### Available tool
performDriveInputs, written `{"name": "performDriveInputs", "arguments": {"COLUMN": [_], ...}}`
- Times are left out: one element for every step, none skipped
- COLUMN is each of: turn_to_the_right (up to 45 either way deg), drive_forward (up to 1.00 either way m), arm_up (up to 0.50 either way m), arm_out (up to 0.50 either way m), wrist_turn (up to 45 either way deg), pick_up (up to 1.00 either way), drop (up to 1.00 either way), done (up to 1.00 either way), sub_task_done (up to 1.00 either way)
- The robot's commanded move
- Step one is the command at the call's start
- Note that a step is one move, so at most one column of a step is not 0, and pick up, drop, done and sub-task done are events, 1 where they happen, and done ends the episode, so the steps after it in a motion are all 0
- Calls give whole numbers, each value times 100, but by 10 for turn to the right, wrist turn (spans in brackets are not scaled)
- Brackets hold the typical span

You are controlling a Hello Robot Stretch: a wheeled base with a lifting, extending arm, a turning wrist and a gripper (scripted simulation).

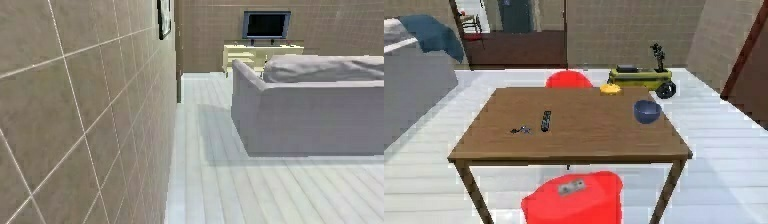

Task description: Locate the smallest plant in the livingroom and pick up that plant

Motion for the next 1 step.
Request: {"name": "performDriveInputs", "arguments": {"turn_to_the_right": [0], "drive_forward": [100], "arm_up": [0], "arm_out": [0], "wrist_turn": [0], "pick_up": [0], "drop": [0], "done": [0], "sub_task_done": [0]}}
